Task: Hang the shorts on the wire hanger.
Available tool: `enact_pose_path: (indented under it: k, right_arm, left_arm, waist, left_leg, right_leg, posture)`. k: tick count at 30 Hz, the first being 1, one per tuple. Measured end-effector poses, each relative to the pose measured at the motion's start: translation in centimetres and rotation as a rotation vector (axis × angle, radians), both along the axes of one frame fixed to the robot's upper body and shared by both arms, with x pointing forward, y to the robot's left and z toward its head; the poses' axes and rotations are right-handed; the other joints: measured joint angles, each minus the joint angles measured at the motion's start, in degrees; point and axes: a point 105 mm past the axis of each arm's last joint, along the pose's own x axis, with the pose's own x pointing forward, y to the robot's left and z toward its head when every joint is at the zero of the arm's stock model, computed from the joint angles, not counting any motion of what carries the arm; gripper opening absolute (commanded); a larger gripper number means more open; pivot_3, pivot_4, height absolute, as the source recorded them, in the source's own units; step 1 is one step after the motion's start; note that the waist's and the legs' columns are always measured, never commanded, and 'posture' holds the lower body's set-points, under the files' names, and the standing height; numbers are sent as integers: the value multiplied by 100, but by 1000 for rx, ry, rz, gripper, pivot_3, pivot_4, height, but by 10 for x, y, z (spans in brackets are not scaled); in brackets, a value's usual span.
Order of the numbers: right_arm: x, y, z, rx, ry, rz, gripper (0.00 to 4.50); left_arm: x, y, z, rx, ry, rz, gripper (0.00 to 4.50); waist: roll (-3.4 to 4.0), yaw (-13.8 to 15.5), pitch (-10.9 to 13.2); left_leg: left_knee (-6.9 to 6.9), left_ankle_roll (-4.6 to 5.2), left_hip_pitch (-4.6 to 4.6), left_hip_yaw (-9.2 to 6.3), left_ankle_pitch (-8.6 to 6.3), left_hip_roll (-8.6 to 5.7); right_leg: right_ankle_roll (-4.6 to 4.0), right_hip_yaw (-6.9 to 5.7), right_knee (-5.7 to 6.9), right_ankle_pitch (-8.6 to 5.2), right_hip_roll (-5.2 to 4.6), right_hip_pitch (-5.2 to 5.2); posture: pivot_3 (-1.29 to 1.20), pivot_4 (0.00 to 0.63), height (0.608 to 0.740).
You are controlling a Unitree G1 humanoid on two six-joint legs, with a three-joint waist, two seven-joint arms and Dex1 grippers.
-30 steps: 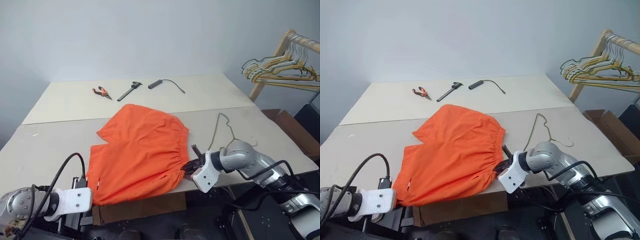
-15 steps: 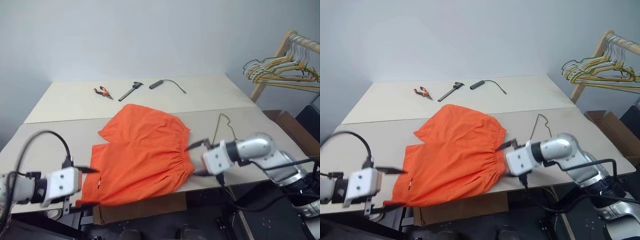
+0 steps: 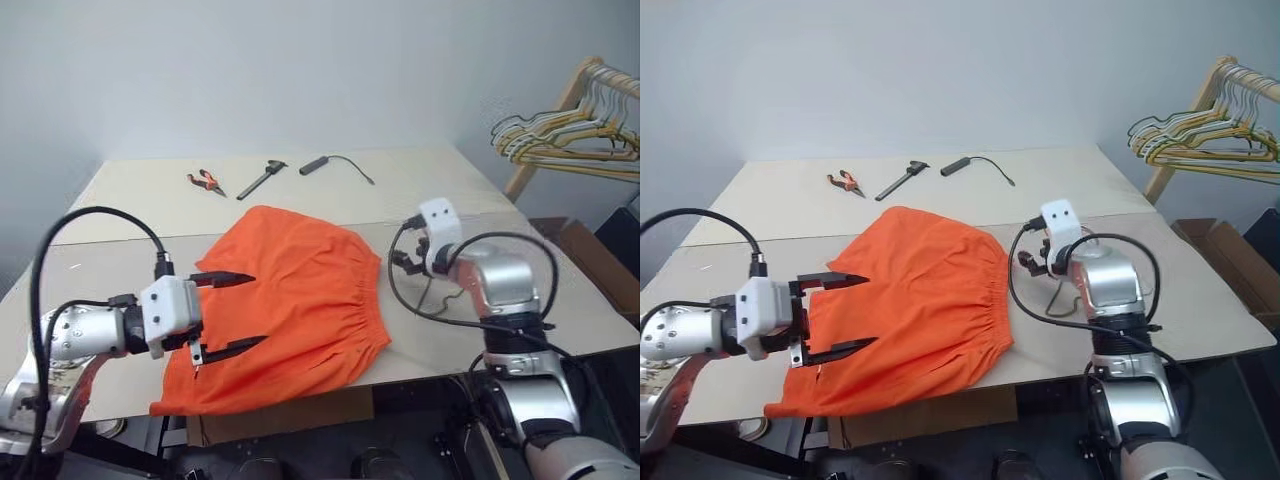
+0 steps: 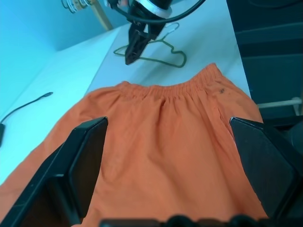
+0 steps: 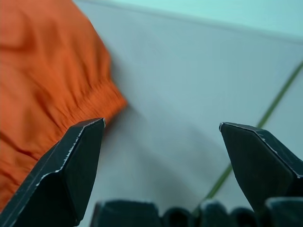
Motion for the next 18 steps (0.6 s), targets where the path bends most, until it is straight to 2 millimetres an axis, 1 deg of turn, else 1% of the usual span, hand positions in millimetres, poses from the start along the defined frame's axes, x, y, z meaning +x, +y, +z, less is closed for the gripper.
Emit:
enact_pose_path:
  k: [3,7,11,15,18]
  right_arm:
    - [-7,-10,-16,-45,42,-26,4500]
    - [-22,-33,-37,-113,112,-42,4500]
    - [-34,-48,-38,-153,122,-38,4500]
    - [-41,-55,-39,-170,128,-40,4500]
    - [-43,-59,-34,-170,127,-44,4500]
  left_arm:
    - [1,-2,3,-3,-20,-11,4481]
    - [2,0,2,-3,-19,-13,4481]
    - [3,1,0,-1,-15,-13,4481]
    - [3,1,1,-1,-23,-16,4481]
    - [3,1,1,-1,-29,-19,4481]
  waist:
    - [2,-62,0]
    - [2,-116,0]
    - [3,-187,0]
    - [3,-209,0]
    - [3,-217,0]
  left_leg:
    - [2,1,-17,-10,0,0]
    - [2,7,-14,-20,-3,0]
    - [1,9,5,-32,-4,1]
    - [0,9,30,-32,-4,2]
    - [0,10,40,-30,-5,3]
  right_leg:
    - [3,-2,-7,1,0,-10]
    - [4,-3,-8,0,1,-7]
    - [9,0,-6,-2,4,6]
    - [19,6,-6,-8,5,26]
    - [25,10,-5,-11,6,33]
  posture:
    - [39,0,740]
    - [34,0,740]
    - [35,0,740]
    - [35,0,740]
    - [30,0,740]
